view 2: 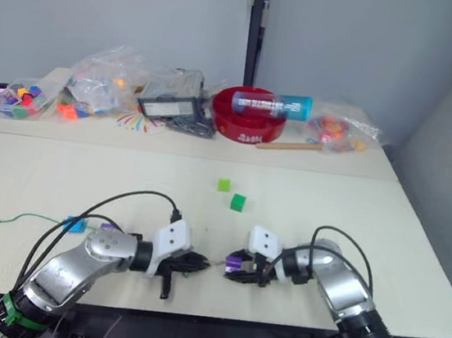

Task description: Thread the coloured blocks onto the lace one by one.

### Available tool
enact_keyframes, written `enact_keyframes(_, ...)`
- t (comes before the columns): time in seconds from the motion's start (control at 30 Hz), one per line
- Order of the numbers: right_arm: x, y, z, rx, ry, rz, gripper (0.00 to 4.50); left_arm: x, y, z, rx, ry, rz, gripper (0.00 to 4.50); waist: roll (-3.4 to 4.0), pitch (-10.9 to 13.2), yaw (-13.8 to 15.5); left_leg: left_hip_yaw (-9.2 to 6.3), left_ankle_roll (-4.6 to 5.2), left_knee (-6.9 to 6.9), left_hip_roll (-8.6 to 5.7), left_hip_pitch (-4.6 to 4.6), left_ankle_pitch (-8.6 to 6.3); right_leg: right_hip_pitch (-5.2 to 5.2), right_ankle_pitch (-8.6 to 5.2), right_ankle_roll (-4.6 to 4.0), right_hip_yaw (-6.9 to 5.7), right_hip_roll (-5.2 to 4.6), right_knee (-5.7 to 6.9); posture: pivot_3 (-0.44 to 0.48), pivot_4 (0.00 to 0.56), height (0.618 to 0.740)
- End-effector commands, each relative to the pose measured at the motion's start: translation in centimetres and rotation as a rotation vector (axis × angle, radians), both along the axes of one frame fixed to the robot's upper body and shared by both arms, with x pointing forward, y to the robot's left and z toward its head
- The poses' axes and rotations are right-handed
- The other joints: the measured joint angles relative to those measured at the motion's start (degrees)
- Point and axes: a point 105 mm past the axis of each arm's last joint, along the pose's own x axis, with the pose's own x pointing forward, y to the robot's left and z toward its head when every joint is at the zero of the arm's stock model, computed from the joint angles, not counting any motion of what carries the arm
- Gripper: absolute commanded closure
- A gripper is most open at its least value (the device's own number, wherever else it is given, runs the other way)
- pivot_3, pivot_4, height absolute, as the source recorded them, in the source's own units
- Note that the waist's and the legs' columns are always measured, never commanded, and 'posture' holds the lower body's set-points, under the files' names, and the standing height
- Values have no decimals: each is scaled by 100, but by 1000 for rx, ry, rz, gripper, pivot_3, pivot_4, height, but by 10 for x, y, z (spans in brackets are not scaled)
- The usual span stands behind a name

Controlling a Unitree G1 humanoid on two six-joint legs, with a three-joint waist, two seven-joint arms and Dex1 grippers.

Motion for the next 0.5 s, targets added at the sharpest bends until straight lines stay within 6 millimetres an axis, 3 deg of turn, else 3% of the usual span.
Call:
enact_keyframes(0.03, -1, -6, -8, -41, 11, -34, 3113, -4, -13, 5, -21, -13, -52, 4500, 0, 0, 0, 0, 0, 0, 0, 0, 0, 0, 0, 0, 1, 0, 0, 0, 150, 731)
enact_keyframes(0.5, -1, 0, -6, -33, 14, -45, 3113, -10, -38, 0, -38, 21, -154, 4500, 0, 0, 27, -1, 0, 0, -3, 2, 0, 6, 0, 1, 1, -1, -2, 0, 150, 731)
